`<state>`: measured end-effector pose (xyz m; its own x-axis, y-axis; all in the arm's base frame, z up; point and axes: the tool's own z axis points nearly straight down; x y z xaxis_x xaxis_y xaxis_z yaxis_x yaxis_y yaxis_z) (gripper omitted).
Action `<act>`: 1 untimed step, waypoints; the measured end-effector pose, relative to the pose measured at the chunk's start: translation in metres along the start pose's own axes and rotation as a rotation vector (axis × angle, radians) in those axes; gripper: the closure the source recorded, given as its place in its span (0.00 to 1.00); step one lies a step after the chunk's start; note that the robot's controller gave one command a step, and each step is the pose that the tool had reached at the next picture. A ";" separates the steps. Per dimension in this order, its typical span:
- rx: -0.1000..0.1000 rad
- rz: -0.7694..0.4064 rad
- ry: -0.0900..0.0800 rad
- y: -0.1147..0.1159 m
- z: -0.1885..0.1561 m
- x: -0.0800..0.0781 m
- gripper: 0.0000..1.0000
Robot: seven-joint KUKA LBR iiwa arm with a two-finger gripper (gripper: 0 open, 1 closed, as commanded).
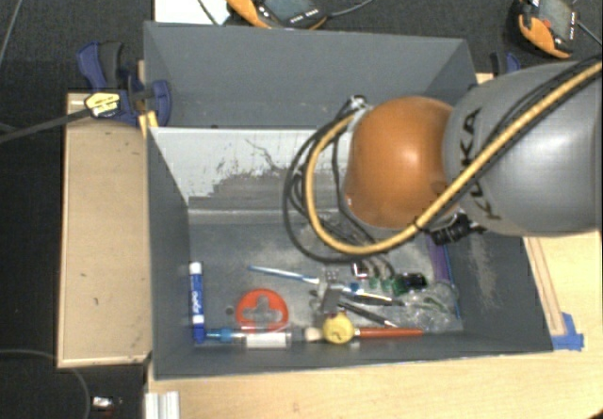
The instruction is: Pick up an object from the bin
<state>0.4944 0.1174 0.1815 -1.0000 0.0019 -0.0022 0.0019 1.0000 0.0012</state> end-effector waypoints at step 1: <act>0.000 -0.025 0.000 -0.065 0.110 -0.036 0.00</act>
Offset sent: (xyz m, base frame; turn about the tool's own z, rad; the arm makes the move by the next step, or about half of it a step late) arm 0.0435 -0.0806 -0.1115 0.2071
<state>0.5305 0.0528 0.0711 -0.9997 -0.0228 -0.0025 -0.0228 0.9997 0.0009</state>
